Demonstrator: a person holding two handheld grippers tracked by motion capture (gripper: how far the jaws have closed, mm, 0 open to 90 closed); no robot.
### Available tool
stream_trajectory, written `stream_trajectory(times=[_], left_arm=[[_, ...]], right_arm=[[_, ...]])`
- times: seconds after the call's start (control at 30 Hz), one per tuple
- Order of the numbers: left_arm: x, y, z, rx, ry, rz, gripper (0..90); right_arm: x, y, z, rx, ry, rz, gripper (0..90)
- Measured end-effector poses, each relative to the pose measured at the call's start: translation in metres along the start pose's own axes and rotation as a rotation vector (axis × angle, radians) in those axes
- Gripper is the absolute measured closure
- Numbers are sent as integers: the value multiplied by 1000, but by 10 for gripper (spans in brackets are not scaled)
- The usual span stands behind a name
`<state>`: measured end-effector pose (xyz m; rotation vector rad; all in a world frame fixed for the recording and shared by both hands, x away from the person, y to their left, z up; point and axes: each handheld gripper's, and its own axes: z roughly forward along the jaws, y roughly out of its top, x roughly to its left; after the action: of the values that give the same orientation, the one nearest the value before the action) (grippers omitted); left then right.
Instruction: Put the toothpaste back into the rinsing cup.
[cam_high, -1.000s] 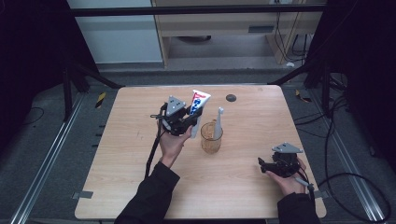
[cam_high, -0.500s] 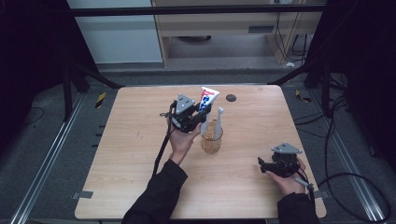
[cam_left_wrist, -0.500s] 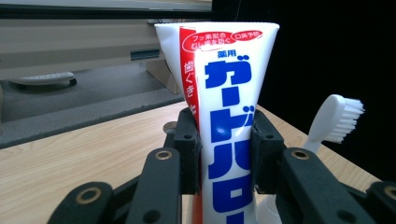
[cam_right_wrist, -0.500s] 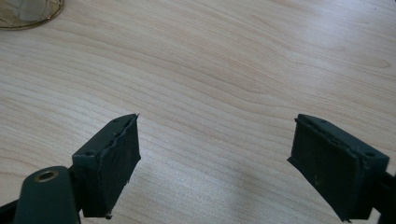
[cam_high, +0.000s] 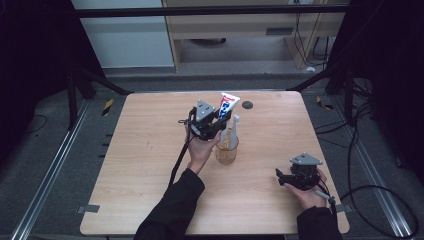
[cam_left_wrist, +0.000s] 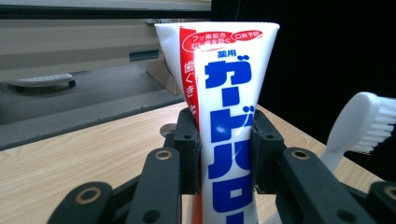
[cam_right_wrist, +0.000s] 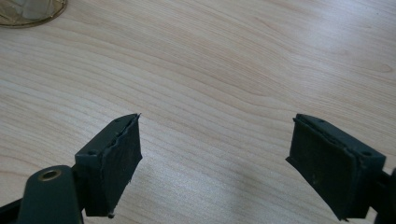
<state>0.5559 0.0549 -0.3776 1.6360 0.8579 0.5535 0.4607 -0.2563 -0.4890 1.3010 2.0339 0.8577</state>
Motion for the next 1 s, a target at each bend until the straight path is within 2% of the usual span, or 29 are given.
stream_trajectory(times=[0.43, 1.0], left_arm=[[-5, -10, 13, 15, -10, 4, 687], [-6, -32, 19, 52, -19, 26, 677]], right_arm=[[0, 0, -1, -3, 3, 2, 166], [1, 0, 0, 3, 3, 3, 166]])
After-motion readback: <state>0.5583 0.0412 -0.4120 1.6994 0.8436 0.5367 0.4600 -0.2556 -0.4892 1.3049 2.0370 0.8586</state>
